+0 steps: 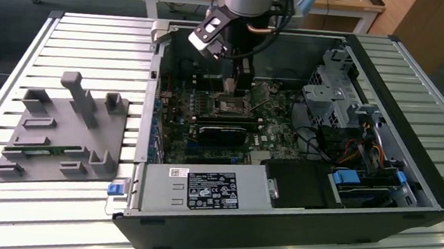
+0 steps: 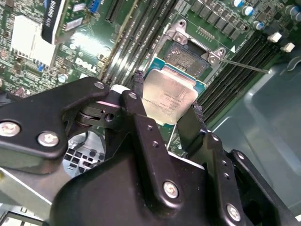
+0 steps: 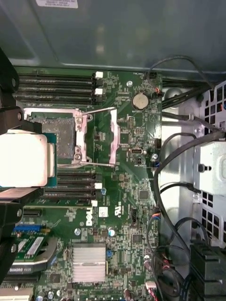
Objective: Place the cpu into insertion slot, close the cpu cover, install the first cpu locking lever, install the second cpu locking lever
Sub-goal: 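Place the cpu into insertion slot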
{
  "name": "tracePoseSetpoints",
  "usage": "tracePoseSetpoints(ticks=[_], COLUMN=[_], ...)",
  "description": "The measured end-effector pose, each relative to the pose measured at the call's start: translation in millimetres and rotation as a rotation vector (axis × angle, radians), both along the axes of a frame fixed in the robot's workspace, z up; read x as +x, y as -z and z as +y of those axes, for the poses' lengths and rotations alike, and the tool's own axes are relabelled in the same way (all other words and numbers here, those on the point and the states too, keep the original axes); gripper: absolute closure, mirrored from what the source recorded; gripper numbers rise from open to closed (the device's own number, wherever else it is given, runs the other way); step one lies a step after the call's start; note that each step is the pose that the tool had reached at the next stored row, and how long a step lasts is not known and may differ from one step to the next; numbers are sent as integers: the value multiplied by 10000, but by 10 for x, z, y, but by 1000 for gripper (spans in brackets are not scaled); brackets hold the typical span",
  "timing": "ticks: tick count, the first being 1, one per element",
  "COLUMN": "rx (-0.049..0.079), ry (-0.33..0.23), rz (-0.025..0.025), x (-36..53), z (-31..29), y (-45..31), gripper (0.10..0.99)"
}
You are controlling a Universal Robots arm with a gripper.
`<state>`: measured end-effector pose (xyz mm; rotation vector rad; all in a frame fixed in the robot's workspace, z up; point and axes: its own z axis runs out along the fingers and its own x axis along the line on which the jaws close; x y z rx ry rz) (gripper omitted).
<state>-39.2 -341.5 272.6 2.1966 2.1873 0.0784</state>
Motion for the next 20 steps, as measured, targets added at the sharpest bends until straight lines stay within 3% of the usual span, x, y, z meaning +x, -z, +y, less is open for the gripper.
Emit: tracePoseSetpoints(ticks=[12,20], rx=[-1,-1], ry=[144,144], rz=[-53,-54], x=[0,0], z=[120,133], y=[99,160], gripper=[553,553])
